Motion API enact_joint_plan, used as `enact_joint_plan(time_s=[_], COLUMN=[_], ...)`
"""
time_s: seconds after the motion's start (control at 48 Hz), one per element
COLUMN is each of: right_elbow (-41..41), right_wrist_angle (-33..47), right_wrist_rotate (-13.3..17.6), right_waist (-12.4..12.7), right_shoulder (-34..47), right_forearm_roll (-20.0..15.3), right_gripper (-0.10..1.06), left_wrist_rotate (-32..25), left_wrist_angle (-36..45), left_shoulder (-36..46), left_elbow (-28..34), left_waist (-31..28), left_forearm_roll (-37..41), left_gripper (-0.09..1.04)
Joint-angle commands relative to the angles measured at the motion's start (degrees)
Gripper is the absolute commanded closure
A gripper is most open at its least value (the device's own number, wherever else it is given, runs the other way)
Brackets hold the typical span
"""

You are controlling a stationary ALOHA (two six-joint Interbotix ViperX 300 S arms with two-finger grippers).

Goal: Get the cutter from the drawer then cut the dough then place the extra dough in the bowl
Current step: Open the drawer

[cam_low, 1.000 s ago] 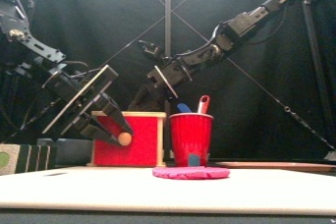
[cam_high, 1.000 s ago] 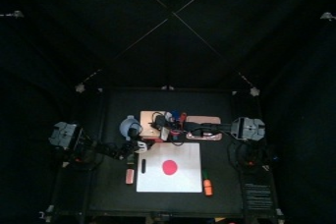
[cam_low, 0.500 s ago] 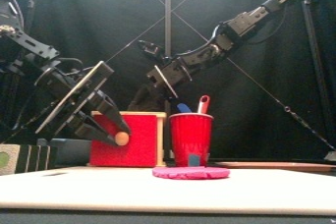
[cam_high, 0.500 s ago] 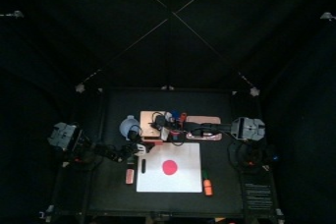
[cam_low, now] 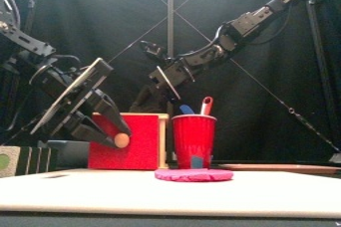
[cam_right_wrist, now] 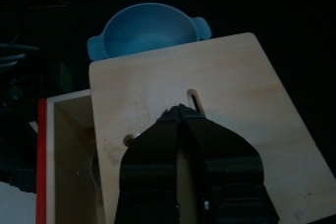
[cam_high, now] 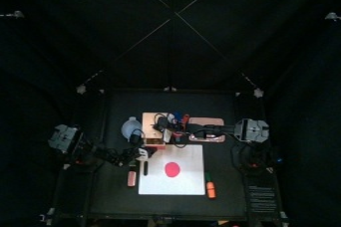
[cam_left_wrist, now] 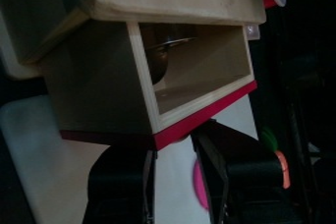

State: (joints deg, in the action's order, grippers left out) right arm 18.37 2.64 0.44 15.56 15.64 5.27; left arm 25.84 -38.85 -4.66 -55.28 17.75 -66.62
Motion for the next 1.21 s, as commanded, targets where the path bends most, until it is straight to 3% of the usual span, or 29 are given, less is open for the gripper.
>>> enact_joint_plan(time_s=[0.021, 1.208], right_elbow=[-0.97, -1.14], right_wrist_angle=[-0.18, -0.53], right_wrist_rotate=[0.09, 0.09], right_waist=[0.18, 0.88], right_shoulder=[-1.05, -1.05], right_forearm_roll=[0.0, 0.18], right_gripper=[0.92, 0.92], left_wrist_rotate=[-0.35, -0.53], left_wrist_angle=[0.26, 2.02], left_shoulder=[0.53, 1.05], left_elbow=[1.32, -0.09], left_waist=[1.85, 5.27], left_forearm_roll=[0.09, -0.62], left_gripper=[0.35, 0.36])
